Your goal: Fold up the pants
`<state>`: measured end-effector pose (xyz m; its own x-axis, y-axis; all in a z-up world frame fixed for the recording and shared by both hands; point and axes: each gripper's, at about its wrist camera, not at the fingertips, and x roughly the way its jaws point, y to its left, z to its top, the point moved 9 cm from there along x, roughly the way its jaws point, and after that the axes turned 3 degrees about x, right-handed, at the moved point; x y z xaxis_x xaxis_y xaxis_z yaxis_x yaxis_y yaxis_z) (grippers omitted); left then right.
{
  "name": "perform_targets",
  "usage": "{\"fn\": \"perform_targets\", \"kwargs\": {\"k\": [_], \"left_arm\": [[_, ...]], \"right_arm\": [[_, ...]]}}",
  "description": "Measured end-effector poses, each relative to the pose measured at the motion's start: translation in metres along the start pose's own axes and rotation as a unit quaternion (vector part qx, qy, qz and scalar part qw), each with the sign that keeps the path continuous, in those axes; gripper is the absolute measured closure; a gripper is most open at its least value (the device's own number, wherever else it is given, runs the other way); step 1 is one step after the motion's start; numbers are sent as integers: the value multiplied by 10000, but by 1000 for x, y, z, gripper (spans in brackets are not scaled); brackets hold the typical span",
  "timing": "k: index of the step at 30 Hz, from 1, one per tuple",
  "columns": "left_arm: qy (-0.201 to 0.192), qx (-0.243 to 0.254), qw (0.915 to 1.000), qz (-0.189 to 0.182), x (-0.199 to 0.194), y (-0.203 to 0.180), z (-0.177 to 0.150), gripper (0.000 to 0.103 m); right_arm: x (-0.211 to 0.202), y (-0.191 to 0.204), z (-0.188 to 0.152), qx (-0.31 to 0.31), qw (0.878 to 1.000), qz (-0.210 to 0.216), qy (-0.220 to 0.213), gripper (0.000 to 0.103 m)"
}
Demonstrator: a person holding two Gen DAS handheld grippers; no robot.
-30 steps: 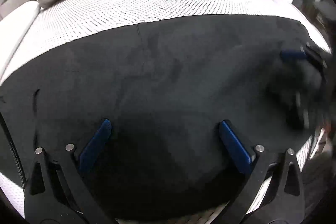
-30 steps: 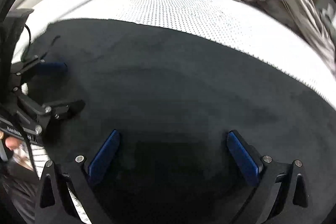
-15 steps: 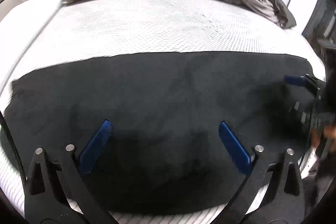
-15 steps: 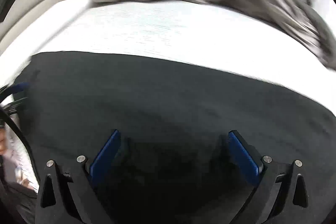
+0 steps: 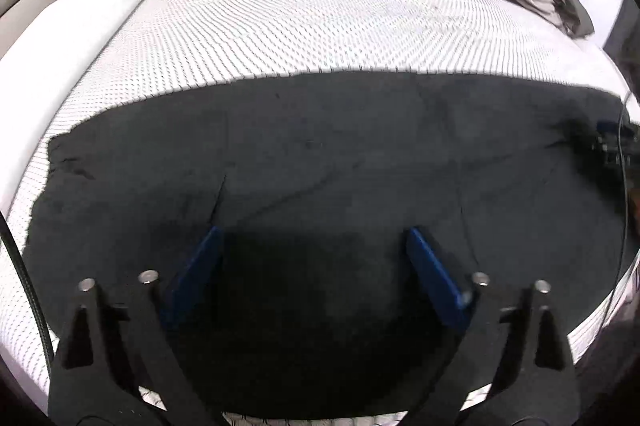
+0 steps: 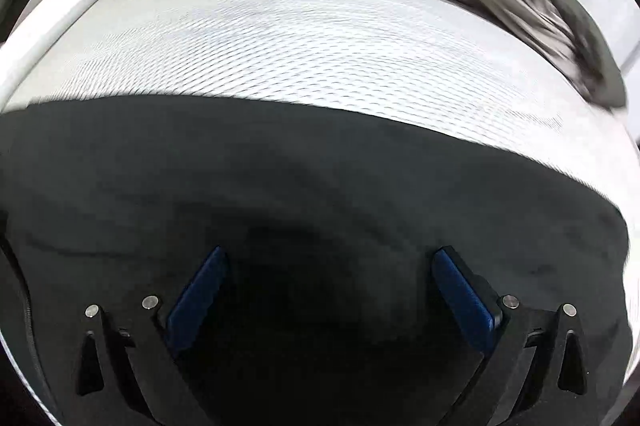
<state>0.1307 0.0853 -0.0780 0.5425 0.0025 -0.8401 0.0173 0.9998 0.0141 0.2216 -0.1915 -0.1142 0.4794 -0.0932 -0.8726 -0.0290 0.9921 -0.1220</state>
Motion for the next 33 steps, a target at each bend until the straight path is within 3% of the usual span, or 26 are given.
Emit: {"fn": "perform_targets", "kwargs": {"k": [3, 5, 9, 11, 12, 15, 17, 18, 20, 22, 24, 25, 27, 29, 31, 33], "left_arm": [[-371, -43, 9990, -262, -9, -20, 33, 12], [-324, -50, 9988, -365, 5, -38, 51, 12], [324, 134, 9993, -162, 63, -70, 62, 12], [213, 218, 9995, -76, 72, -71, 63, 9], [208, 138, 9996, -92, 71, -65, 65, 9], [43, -176, 9991, 371, 61, -24, 63, 10], [-7, -463, 9948, 912, 58, 15, 59, 9], [-47, -835, 9894, 1185, 54, 41, 54, 8], [-90, -1448, 9856, 872, 52, 60, 48, 6], [-170, -1692, 9840, 537, 46, 64, 47, 10], [-330, -1411, 9894, 86, 32, 50, 53, 17], [-390, -1193, 9921, 28, 26, 45, 54, 20], [-373, -841, 9945, 496, 21, 58, 55, 23], [-129, -1086, 9915, 706, 28, 85, 44, 43], [17, -1380, 9849, 1049, 34, 122, 34, 49], [-148, -1528, 9752, 1593, 28, 151, 30, 57]], "right_arm": [[-16, 39, 13, -61, 9963, 788, -347, 1], [-20, 61, 17, -60, 9932, 1066, -454, 1], [1, 94, 16, -188, 9935, 1087, -293, 2], [15, 81, 18, -269, 9949, 939, -236, 2], [17, 76, 13, -368, 9960, 791, -202, 2], [18, 52, 7, -511, 9973, 510, -167, 2], [18, 32, 4, -433, 9981, 416, -119, 2], [16, 29, 0, -408, 9986, 332, -67, 2], [14, 27, 1, -354, 9987, 370, -24, 2], [9, 21, -5, -410, 9986, 342, -37, 2], [1, 27, -10, -463, 9983, 340, -125, 2], [-2, 29, -12, -468, 9981, 372, -145, 2], [-7, 33, -19, -518, 9972, 522, -131, 2], [-9, 29, -22, -579, 9968, 542, -128, 2], [-8, 27, -23, -629, 9964, 553, -116, 2], [-5, 25, -23, -647, 9960, 610, -78, 2]]}}
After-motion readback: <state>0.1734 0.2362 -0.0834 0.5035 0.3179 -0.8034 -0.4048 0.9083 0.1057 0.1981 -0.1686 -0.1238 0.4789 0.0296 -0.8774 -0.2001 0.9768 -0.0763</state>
